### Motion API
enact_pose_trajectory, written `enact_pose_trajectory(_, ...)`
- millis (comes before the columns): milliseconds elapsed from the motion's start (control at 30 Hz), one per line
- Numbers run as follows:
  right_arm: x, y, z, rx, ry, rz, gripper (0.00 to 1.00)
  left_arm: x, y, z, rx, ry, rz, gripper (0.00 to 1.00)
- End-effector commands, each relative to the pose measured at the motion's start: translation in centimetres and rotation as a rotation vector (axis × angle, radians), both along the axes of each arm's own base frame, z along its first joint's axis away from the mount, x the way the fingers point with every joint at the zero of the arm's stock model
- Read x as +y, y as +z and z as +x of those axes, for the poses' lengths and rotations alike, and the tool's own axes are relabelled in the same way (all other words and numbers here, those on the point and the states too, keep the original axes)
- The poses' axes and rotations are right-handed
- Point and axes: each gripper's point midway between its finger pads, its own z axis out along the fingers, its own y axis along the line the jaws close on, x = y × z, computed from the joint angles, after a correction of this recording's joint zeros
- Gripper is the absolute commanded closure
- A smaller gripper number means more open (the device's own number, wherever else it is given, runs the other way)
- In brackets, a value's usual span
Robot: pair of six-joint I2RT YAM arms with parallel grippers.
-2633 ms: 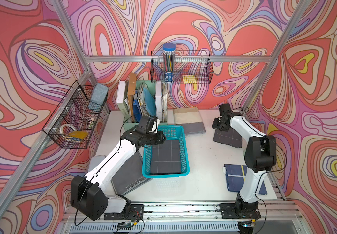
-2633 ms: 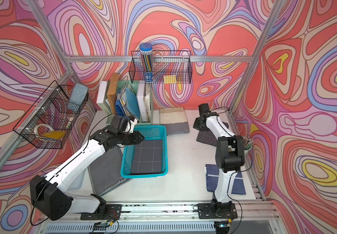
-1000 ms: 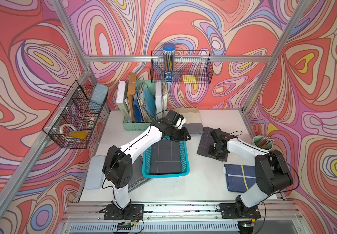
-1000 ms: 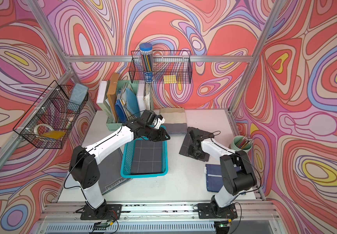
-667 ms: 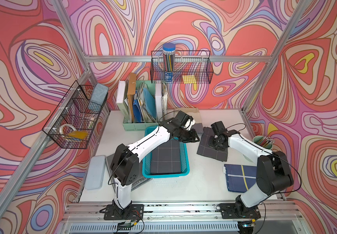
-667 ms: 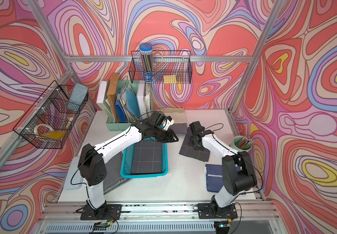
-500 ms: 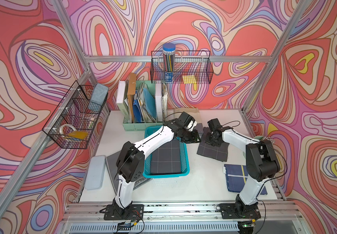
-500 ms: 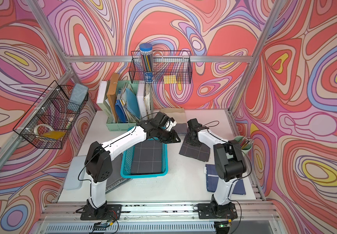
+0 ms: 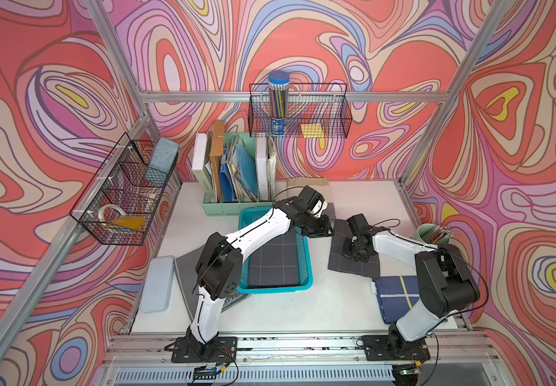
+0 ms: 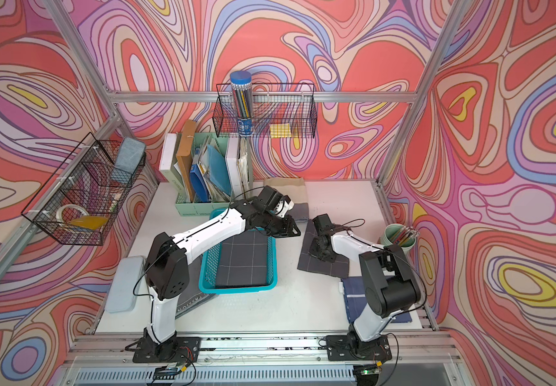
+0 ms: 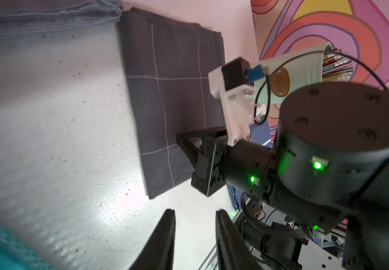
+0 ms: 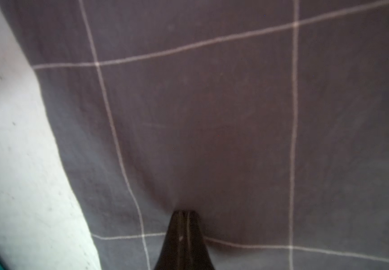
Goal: Put the folded pillowcase in the basket
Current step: Move the pillowcase to the center of the board.
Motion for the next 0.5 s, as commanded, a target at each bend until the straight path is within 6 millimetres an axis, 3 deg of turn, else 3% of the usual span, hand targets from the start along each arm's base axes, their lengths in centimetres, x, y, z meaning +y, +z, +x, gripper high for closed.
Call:
enact_pose_trajectory(0, -1.0, -0.2, -4.0, 0.116, -0.009, -0.032, 1.0, -1.5, -1.5, -0.8, 0.026, -0.036, 0.062, 0.66)
enact_pose_trajectory(133, -1.3, 1.7, -4.1, 0.067, -0.018, -0.036, 1.0, -1.7, -2.7, -0.6, 0.015, -0.009, 0.177, 0.64)
enact_pose_trajectory(200, -1.6, 3.7, -3.5, 0.008, -0.025, -0.043, 1.0, -1.3, -3.8, -0.8, 0.03, 0.01, 0.237, 0.64)
enact_pose_trajectory(333, -4.5, 7.9, -2.3, -0.124, -0.082, -0.179, 1.0, -0.3, -5.7, -1.3, 0.056, 0.051, 0.32, 0.6)
enact_pose_trajectory(467, -7.0, 7.7, -1.3, -0.127, -0.163, -0.245, 1.0, -0.1, -7.1, -1.9, 0.035, 0.057, 0.415, 0.53)
